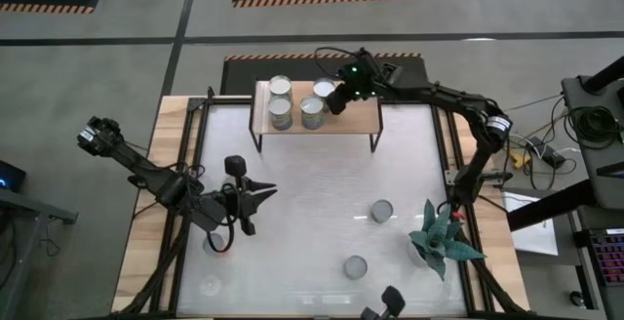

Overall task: Pick and place cans onto a shelf
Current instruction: Put the large canned peas on the shelf, then adjust the canned cherries on the shelf

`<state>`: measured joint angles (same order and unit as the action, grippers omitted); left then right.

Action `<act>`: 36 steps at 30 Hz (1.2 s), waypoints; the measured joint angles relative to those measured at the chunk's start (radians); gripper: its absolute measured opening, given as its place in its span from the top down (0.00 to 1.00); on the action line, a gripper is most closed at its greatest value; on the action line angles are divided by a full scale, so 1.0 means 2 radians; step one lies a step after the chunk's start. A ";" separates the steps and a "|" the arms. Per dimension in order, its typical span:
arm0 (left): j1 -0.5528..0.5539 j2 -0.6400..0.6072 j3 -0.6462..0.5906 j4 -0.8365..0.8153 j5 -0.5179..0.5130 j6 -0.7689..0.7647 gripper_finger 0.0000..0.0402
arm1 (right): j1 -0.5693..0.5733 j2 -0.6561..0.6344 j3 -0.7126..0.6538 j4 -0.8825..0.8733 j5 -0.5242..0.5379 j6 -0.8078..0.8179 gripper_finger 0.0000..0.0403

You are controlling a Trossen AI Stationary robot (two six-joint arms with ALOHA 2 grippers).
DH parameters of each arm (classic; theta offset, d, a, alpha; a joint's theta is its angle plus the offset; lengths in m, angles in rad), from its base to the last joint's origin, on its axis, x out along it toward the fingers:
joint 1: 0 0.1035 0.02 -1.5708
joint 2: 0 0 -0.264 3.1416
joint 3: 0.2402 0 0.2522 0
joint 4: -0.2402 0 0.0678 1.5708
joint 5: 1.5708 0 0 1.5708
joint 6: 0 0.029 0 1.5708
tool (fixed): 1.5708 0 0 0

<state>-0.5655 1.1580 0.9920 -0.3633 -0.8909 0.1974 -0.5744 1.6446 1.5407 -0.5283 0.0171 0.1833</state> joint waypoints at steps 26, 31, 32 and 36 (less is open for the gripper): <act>0.000 0.002 0.000 0.000 0.000 -0.001 0.90 | 0.028 0.033 0.039 0.029 0.001 -0.004 0.98; 0.000 0.003 0.000 -0.001 0.000 0.000 0.90 | 0.029 0.032 0.039 0.023 0.001 -0.004 0.98; 0.000 0.003 0.000 -0.001 0.000 0.000 0.90 | 0.029 0.030 0.039 0.015 0.001 -0.004 0.98; 0.000 0.003 0.000 -0.002 0.000 0.000 0.90 | 0.031 0.008 0.039 -0.020 0.003 -0.005 0.98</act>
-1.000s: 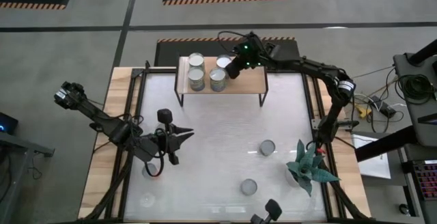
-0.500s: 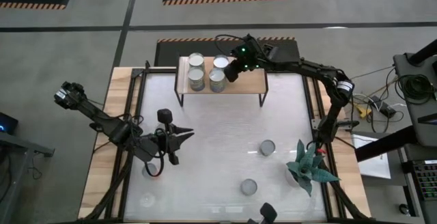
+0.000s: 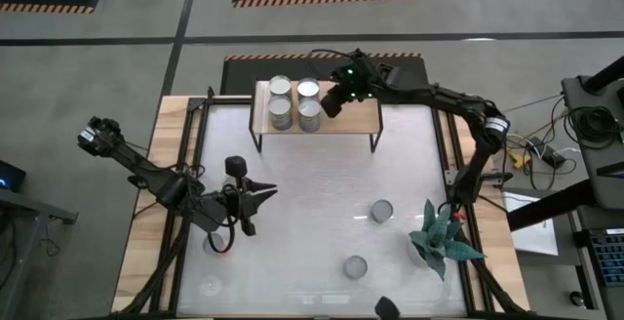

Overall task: Pick and place cans onto a shelf
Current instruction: Adjust the canned cherries on the shelf, then put the canned pineapple on the shelf

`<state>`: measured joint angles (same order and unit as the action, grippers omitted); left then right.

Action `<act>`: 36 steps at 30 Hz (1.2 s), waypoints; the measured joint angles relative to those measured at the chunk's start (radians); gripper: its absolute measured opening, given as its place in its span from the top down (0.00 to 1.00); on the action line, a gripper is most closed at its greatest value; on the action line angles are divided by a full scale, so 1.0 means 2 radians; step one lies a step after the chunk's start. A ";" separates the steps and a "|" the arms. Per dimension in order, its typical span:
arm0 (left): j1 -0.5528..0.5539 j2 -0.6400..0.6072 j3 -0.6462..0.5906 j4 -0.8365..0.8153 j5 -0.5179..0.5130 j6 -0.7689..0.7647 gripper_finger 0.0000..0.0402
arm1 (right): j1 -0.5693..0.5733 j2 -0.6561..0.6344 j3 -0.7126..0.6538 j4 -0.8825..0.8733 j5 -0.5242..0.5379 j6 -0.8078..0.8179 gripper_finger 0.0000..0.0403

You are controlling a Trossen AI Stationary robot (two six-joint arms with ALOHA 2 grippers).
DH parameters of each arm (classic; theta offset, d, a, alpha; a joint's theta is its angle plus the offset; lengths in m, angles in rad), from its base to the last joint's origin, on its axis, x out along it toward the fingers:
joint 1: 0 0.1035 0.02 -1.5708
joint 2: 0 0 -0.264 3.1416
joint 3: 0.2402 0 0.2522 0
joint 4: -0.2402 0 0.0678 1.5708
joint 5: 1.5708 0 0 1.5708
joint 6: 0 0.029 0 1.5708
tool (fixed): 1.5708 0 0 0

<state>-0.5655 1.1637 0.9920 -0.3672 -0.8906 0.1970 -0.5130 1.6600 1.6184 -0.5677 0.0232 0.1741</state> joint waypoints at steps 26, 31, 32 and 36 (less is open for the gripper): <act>0.000 0.000 0.000 -0.001 0.000 -0.002 0.90 | 0.071 -0.004 -0.002 -0.022 0.025 0.006 0.98; 0.000 0.000 0.000 -0.017 0.000 -0.016 0.90 | 0.085 -0.028 -0.002 -0.045 0.028 0.008 0.98; 0.000 0.000 0.000 -0.020 0.000 -0.019 0.90 | 0.091 -0.036 -0.002 -0.052 0.028 0.008 0.98; 0.000 0.000 0.000 -0.021 0.000 -0.034 0.90 | 0.132 -0.063 -0.002 -0.093 0.028 0.009 0.98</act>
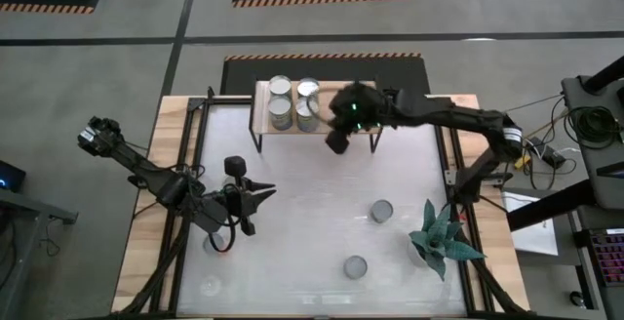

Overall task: Pick and place cans onto a shelf
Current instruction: Put the canned pineapple on the shelf

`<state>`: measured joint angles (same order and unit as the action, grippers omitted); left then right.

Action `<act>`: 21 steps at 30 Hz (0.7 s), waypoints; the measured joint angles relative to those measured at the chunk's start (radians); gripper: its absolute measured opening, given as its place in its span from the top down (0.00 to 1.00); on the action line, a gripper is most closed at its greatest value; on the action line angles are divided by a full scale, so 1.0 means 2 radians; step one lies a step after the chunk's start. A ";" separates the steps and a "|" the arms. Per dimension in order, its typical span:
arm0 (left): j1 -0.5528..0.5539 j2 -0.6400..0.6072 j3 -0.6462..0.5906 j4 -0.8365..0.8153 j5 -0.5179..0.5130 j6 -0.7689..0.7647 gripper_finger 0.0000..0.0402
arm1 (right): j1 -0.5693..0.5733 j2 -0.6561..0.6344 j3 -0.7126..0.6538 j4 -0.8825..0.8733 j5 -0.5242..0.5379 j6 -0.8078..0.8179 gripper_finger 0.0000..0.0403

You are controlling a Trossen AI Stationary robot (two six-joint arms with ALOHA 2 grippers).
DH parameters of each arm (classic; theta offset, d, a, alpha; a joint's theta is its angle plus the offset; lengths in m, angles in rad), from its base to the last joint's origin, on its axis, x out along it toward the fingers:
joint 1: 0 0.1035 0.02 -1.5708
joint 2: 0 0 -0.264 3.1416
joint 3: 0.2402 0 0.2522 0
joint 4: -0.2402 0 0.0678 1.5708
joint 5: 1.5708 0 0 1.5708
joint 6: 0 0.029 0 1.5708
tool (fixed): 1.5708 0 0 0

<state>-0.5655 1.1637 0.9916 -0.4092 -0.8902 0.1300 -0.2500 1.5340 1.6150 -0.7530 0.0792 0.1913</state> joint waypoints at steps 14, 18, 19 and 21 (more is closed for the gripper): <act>0.006 0.000 0.007 -0.140 0.037 -0.338 0.91 | 0.203 -0.036 -0.086 -0.042 0.015 0.006 0.98; 0.038 0.006 0.013 -0.363 0.171 -0.618 0.94 | 0.233 -0.046 -0.110 -0.015 0.032 -0.011 0.98; 0.046 0.010 0.009 -0.405 0.205 -0.659 0.97 | 0.238 -0.048 -0.114 -0.007 0.032 -0.015 0.98; 0.061 0.014 0.002 -0.455 0.257 -0.696 0.99 | 0.245 -0.054 -0.119 0.006 0.039 -0.026 0.98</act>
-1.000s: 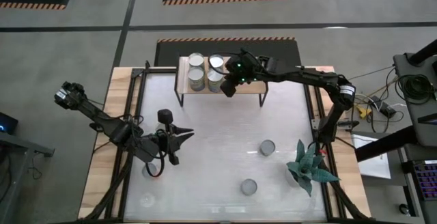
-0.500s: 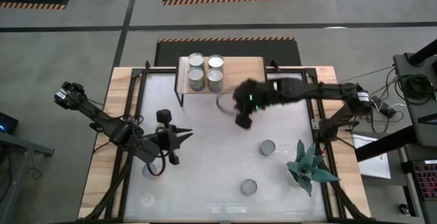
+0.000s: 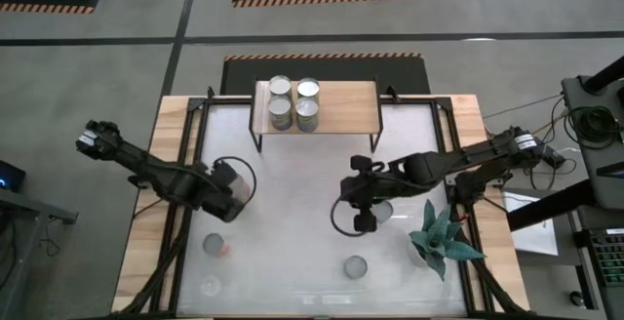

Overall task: Pick and place cans onto a shelf
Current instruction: Put the canned pineapple on the shelf

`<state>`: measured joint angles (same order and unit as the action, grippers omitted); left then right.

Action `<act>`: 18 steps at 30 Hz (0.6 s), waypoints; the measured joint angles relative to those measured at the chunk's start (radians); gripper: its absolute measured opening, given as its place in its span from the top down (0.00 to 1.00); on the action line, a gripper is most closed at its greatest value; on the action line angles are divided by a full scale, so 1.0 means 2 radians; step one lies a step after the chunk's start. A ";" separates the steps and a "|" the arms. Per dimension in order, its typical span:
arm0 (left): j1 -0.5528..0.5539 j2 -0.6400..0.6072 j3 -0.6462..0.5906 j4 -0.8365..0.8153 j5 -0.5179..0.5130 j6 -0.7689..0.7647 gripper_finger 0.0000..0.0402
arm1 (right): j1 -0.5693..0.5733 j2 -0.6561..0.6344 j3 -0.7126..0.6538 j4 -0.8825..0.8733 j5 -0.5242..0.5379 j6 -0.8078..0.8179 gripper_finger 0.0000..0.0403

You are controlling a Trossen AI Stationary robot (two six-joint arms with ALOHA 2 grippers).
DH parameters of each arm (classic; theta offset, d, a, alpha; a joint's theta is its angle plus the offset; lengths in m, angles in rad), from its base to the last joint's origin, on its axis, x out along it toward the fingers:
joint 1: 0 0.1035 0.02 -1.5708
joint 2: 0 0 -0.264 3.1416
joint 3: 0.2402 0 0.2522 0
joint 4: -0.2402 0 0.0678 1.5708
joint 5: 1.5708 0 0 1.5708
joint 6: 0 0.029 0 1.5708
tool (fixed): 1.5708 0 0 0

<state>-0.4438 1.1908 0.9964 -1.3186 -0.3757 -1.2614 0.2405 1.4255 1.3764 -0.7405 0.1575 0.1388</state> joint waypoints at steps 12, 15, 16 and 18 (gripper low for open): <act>0.029 -0.010 0.002 0.010 0.030 0.024 1.00 | 0.004 -0.008 -0.003 0.025 0.002 -0.037 0.98; 0.043 -0.010 0.002 0.011 0.023 0.035 0.99 | 0.004 -0.008 -0.003 0.025 0.001 -0.037 0.98; 0.050 -0.010 0.002 0.012 0.024 0.037 0.98 | 0.004 -0.008 -0.003 0.025 0.001 -0.037 0.98; 0.066 -0.010 0.002 0.012 0.025 0.046 0.94 | 0.004 -0.008 -0.003 0.025 0.001 -0.038 0.98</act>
<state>-0.3126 1.1711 0.9997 -1.2942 -0.3260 -1.1695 0.2493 1.4094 1.3697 -0.6899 0.1604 0.0625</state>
